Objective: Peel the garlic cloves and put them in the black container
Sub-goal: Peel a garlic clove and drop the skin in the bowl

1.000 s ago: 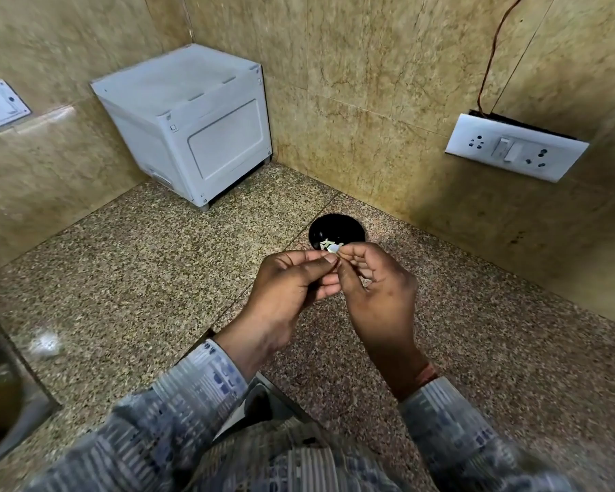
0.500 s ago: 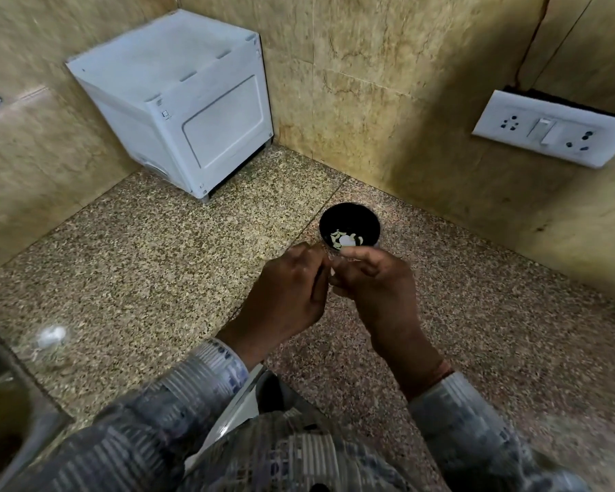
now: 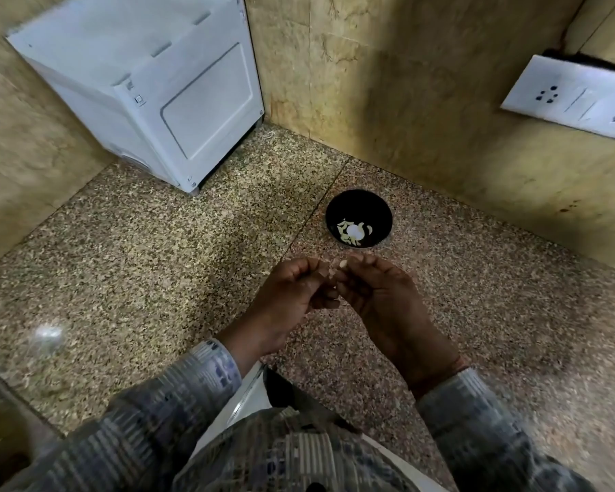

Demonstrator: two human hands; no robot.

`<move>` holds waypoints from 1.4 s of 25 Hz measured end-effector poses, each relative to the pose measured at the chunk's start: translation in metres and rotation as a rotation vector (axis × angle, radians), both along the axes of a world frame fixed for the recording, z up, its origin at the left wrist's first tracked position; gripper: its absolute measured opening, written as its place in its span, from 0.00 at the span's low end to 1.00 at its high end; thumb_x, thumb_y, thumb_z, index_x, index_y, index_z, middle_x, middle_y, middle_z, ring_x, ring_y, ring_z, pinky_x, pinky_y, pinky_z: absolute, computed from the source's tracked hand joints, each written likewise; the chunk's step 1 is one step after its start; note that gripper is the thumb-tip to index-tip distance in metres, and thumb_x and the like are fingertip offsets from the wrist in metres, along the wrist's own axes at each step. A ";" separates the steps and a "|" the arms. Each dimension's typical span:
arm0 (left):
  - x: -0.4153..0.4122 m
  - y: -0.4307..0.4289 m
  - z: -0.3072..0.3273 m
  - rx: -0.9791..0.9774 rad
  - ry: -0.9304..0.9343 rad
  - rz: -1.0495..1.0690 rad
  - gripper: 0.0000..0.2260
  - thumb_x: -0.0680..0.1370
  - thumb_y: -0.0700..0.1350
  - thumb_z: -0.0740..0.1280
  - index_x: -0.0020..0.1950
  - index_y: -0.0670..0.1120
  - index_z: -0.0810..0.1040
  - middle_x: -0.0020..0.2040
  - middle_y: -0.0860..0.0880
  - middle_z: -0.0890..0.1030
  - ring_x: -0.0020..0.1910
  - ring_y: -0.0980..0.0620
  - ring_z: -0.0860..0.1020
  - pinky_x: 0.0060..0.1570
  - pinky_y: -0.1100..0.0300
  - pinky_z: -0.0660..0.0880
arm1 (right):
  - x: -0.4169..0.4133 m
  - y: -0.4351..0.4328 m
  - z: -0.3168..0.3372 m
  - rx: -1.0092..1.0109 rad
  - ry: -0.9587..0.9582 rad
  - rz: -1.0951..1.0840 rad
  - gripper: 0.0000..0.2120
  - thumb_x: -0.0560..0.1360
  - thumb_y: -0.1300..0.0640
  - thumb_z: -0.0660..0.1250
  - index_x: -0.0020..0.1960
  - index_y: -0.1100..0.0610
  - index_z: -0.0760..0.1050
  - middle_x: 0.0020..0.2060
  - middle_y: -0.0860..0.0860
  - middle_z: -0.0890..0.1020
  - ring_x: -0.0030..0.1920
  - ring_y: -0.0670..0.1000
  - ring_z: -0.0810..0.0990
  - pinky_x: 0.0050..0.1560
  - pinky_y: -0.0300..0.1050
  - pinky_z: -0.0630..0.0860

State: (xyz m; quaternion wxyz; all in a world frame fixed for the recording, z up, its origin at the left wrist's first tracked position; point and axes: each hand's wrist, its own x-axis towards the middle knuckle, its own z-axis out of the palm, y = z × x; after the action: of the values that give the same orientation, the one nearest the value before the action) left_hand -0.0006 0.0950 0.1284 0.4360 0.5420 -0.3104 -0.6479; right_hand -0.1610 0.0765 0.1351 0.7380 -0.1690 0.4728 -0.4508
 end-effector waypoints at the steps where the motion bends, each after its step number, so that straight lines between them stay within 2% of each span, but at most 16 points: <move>1: 0.003 -0.002 -0.009 0.073 0.052 0.022 0.07 0.85 0.38 0.63 0.50 0.39 0.78 0.43 0.40 0.83 0.40 0.47 0.83 0.47 0.48 0.84 | 0.002 -0.004 -0.010 0.033 0.023 -0.034 0.04 0.81 0.65 0.66 0.54 0.62 0.79 0.44 0.56 0.85 0.44 0.51 0.86 0.44 0.44 0.83; 4: 0.015 -0.008 -0.038 0.341 0.215 0.100 0.06 0.85 0.35 0.60 0.50 0.37 0.74 0.42 0.38 0.85 0.39 0.44 0.86 0.41 0.49 0.85 | 0.008 -0.023 -0.063 0.149 0.249 -0.077 0.05 0.81 0.67 0.67 0.55 0.64 0.79 0.43 0.57 0.83 0.44 0.53 0.83 0.48 0.48 0.82; 6: 0.025 -0.008 -0.056 0.466 0.270 0.136 0.08 0.85 0.34 0.60 0.46 0.36 0.74 0.41 0.37 0.85 0.37 0.45 0.86 0.37 0.50 0.84 | 0.011 -0.039 -0.098 0.230 0.358 -0.063 0.03 0.80 0.68 0.67 0.50 0.64 0.80 0.41 0.57 0.82 0.42 0.54 0.81 0.49 0.50 0.82; 9: 0.039 -0.013 -0.082 0.505 0.241 0.136 0.11 0.83 0.32 0.62 0.41 0.35 0.77 0.41 0.35 0.84 0.36 0.44 0.86 0.39 0.48 0.85 | 0.017 -0.059 -0.127 0.283 0.404 -0.069 0.11 0.79 0.71 0.66 0.40 0.62 0.78 0.36 0.58 0.80 0.37 0.55 0.78 0.43 0.51 0.79; 12: 0.052 -0.024 -0.101 0.521 0.185 0.100 0.07 0.80 0.30 0.66 0.43 0.33 0.79 0.44 0.34 0.84 0.38 0.43 0.86 0.37 0.52 0.85 | 0.018 -0.066 -0.150 0.254 0.458 -0.052 0.13 0.77 0.73 0.66 0.37 0.61 0.79 0.36 0.61 0.81 0.40 0.59 0.80 0.48 0.55 0.79; 13: 0.057 -0.027 -0.106 0.533 0.159 0.071 0.03 0.79 0.30 0.68 0.45 0.33 0.79 0.45 0.34 0.85 0.39 0.42 0.86 0.37 0.53 0.84 | 0.013 -0.065 -0.157 0.237 0.561 -0.020 0.12 0.76 0.71 0.68 0.37 0.60 0.82 0.37 0.60 0.84 0.41 0.60 0.83 0.52 0.56 0.81; 15: 0.065 -0.030 -0.114 0.550 0.114 0.017 0.02 0.76 0.29 0.71 0.47 0.34 0.80 0.45 0.34 0.85 0.41 0.41 0.86 0.36 0.53 0.84 | -0.002 -0.060 -0.164 0.150 0.965 0.129 0.06 0.75 0.62 0.72 0.44 0.55 0.87 0.41 0.55 0.88 0.45 0.56 0.86 0.54 0.53 0.83; 17: 0.071 -0.030 -0.121 0.553 0.082 -0.006 0.06 0.75 0.28 0.72 0.47 0.35 0.78 0.45 0.35 0.86 0.41 0.42 0.86 0.37 0.53 0.84 | -0.016 -0.050 -0.164 -0.068 1.388 0.342 0.06 0.78 0.56 0.71 0.52 0.52 0.87 0.47 0.52 0.88 0.48 0.53 0.86 0.52 0.44 0.80; 18: 0.073 -0.029 -0.125 0.554 0.073 -0.010 0.08 0.74 0.28 0.73 0.48 0.36 0.77 0.45 0.35 0.86 0.41 0.42 0.86 0.37 0.52 0.84 | -0.020 -0.042 -0.167 -0.206 1.479 0.430 0.07 0.79 0.56 0.70 0.54 0.53 0.86 0.50 0.53 0.87 0.48 0.53 0.84 0.49 0.42 0.77; 19: 0.074 -0.027 -0.129 0.556 0.065 -0.018 0.09 0.74 0.28 0.73 0.49 0.37 0.77 0.46 0.36 0.85 0.41 0.42 0.86 0.37 0.52 0.84 | -0.021 -0.034 -0.171 -0.321 1.495 0.504 0.08 0.80 0.56 0.70 0.57 0.54 0.85 0.52 0.53 0.85 0.50 0.53 0.82 0.49 0.41 0.74; 21: 0.076 -0.023 -0.136 0.569 0.054 -0.041 0.10 0.75 0.29 0.73 0.54 0.36 0.78 0.48 0.36 0.85 0.42 0.43 0.86 0.38 0.53 0.84 | -0.017 -0.018 -0.177 -0.452 1.394 0.599 0.08 0.80 0.53 0.70 0.58 0.51 0.82 0.53 0.50 0.78 0.51 0.50 0.78 0.50 0.41 0.75; 24: 0.077 -0.017 -0.145 0.595 0.042 -0.067 0.09 0.77 0.30 0.70 0.57 0.35 0.82 0.47 0.38 0.86 0.41 0.47 0.86 0.38 0.55 0.84 | -0.008 -0.013 -0.177 -0.408 1.273 0.592 0.04 0.81 0.51 0.70 0.53 0.50 0.82 0.52 0.46 0.80 0.49 0.43 0.79 0.49 0.45 0.80; 27: 0.077 -0.013 -0.148 0.615 0.040 -0.078 0.05 0.79 0.32 0.69 0.53 0.37 0.83 0.45 0.40 0.86 0.41 0.49 0.86 0.38 0.56 0.84 | -0.004 -0.006 -0.178 -0.503 1.350 0.500 0.04 0.78 0.57 0.73 0.49 0.51 0.86 0.46 0.48 0.85 0.45 0.46 0.83 0.46 0.42 0.80; 30: 0.078 -0.011 -0.149 0.612 0.070 -0.079 0.04 0.80 0.34 0.69 0.54 0.37 0.83 0.43 0.42 0.86 0.40 0.49 0.85 0.38 0.56 0.84 | 0.001 0.012 -0.178 -0.392 1.455 0.397 0.06 0.79 0.60 0.71 0.47 0.53 0.86 0.44 0.51 0.84 0.41 0.50 0.82 0.41 0.42 0.77; 32: 0.079 -0.010 -0.149 0.608 0.097 -0.067 0.06 0.81 0.36 0.69 0.55 0.36 0.82 0.41 0.43 0.85 0.38 0.50 0.84 0.37 0.55 0.84 | 0.004 0.021 -0.179 -0.406 1.557 0.452 0.06 0.79 0.62 0.68 0.48 0.55 0.83 0.43 0.54 0.83 0.40 0.54 0.81 0.39 0.45 0.77; 35: 0.080 -0.010 -0.150 0.609 0.102 -0.035 0.08 0.81 0.39 0.70 0.55 0.35 0.82 0.40 0.42 0.85 0.35 0.50 0.84 0.35 0.55 0.84 | 0.005 0.020 -0.173 -0.326 1.593 0.558 0.07 0.81 0.56 0.66 0.46 0.55 0.80 0.40 0.54 0.82 0.38 0.55 0.81 0.37 0.48 0.78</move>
State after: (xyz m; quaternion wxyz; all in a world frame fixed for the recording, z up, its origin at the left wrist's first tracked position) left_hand 0.0796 0.0845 -0.0218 0.2576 0.6091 -0.0891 -0.7448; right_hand -0.1559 0.0964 -0.0380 0.2363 -0.6490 0.7205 -0.0621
